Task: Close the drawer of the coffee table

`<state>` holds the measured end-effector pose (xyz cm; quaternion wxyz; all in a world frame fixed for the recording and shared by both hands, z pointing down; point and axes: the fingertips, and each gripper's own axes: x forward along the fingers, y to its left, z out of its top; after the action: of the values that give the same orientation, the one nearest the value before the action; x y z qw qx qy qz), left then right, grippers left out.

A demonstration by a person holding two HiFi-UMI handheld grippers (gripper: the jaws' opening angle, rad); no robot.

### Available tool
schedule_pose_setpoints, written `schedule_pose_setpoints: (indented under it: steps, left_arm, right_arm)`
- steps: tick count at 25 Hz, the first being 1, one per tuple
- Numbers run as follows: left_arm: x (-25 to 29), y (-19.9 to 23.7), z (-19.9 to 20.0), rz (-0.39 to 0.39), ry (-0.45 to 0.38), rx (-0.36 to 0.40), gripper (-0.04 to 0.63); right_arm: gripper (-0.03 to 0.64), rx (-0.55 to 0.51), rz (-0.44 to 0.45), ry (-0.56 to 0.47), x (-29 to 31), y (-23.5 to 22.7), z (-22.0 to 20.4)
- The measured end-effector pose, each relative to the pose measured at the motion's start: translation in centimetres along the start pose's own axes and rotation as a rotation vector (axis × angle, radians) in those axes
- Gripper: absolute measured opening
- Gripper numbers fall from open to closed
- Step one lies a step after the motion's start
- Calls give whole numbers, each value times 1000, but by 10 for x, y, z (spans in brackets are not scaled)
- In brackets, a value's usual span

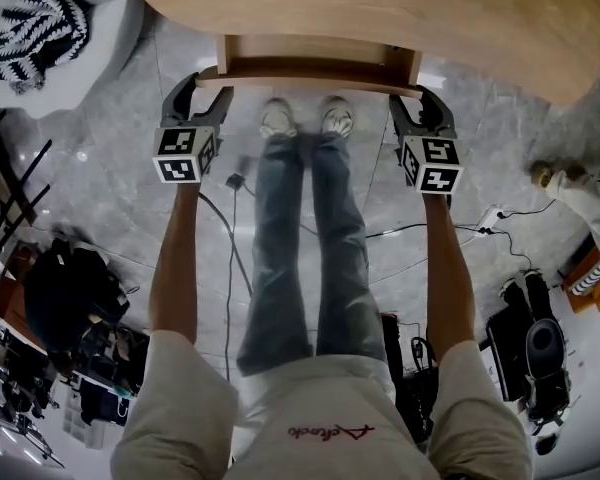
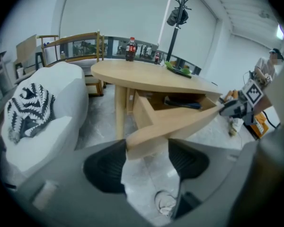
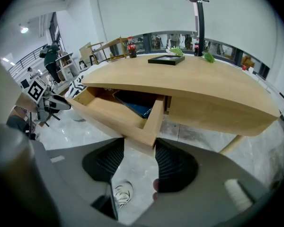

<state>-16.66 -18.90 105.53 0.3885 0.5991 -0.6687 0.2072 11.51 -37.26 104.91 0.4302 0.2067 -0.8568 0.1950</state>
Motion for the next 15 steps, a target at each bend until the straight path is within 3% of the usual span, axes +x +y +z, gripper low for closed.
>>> schedule_pose_setpoints:
  steps: [15]
  left_arm:
    - [44, 21, 57, 31, -65, 11, 278]
  right_arm:
    - [215, 3, -46, -129, 35, -38, 56]
